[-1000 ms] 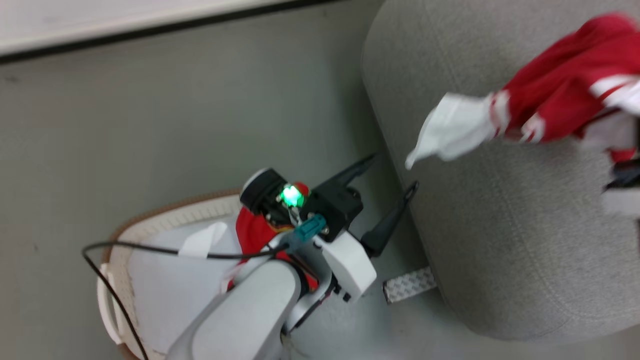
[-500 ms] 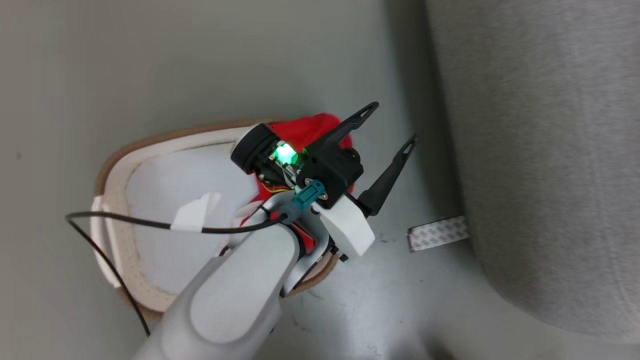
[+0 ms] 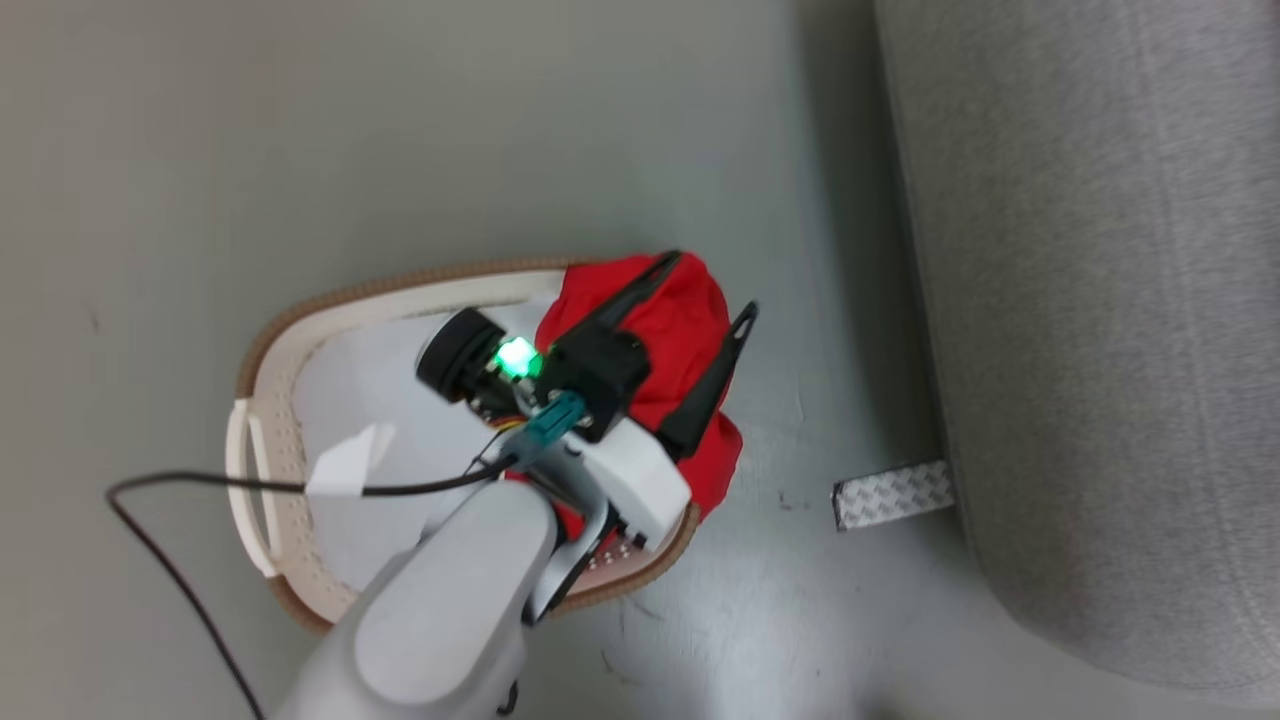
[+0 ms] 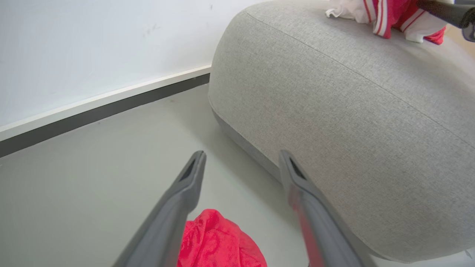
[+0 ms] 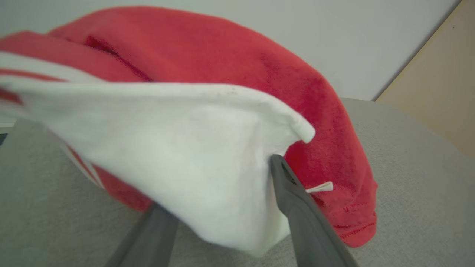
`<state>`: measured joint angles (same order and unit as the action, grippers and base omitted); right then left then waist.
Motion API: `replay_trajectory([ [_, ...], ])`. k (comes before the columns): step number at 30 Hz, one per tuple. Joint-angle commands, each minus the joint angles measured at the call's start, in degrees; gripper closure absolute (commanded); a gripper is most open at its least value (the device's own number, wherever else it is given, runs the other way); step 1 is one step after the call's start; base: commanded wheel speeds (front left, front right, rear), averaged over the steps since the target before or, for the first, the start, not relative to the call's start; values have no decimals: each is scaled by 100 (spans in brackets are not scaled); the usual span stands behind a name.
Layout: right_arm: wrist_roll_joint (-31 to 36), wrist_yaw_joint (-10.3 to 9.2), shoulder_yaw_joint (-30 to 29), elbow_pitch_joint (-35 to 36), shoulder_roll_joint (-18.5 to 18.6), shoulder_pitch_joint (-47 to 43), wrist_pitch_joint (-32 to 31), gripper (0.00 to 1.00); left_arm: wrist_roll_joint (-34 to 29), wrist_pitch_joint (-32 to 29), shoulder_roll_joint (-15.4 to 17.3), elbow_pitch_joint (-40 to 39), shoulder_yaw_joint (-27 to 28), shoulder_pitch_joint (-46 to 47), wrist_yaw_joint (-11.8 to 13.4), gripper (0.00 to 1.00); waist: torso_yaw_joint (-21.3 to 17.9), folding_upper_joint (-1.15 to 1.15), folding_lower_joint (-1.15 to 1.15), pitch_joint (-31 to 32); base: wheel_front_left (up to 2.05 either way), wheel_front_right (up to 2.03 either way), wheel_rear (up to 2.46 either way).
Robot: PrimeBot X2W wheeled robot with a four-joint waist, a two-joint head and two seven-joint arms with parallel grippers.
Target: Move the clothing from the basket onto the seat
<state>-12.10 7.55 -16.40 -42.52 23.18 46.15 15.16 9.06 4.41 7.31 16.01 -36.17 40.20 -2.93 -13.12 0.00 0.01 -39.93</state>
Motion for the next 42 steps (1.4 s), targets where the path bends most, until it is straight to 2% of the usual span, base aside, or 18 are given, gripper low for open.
replay_trajectory([
  [1,34,-12,48,207,-89,-251,-1,0,118,65,60,45,29,-159,36,0,-60,0,-1,277,0,0,0],
  [5,-37,-12,322,786,-483,-1002,-1,0,246,258,123,194,118,-488,131,0,-72,0,-1,737,0,0,0],
  [11,-105,-12,693,1579,-846,-1896,-2,0,492,564,107,357,259,-913,278,0,6,0,-1,1325,0,0,0],
  [18,92,-12,939,2627,-1225,-2956,-2,0,758,952,64,558,489,-1511,490,0,309,0,-1,2097,0,0,0],
  [23,245,-12,1166,3050,-1372,-3524,-1,0,877,1067,83,592,747,-2017,655,0,563,0,-1,2574,0,0,0],
  [28,308,-12,1312,3245,-1525,-3981,-2,0,848,1072,63,312,1088,-2532,725,0,854,0,-1,2949,0,0,0],
  [42,370,-12,1593,2972,-1828,-4829,-2,0,492,1075,-90,-87,2057,-3809,571,0,1438,0,-1,3825,0,0,0],
])
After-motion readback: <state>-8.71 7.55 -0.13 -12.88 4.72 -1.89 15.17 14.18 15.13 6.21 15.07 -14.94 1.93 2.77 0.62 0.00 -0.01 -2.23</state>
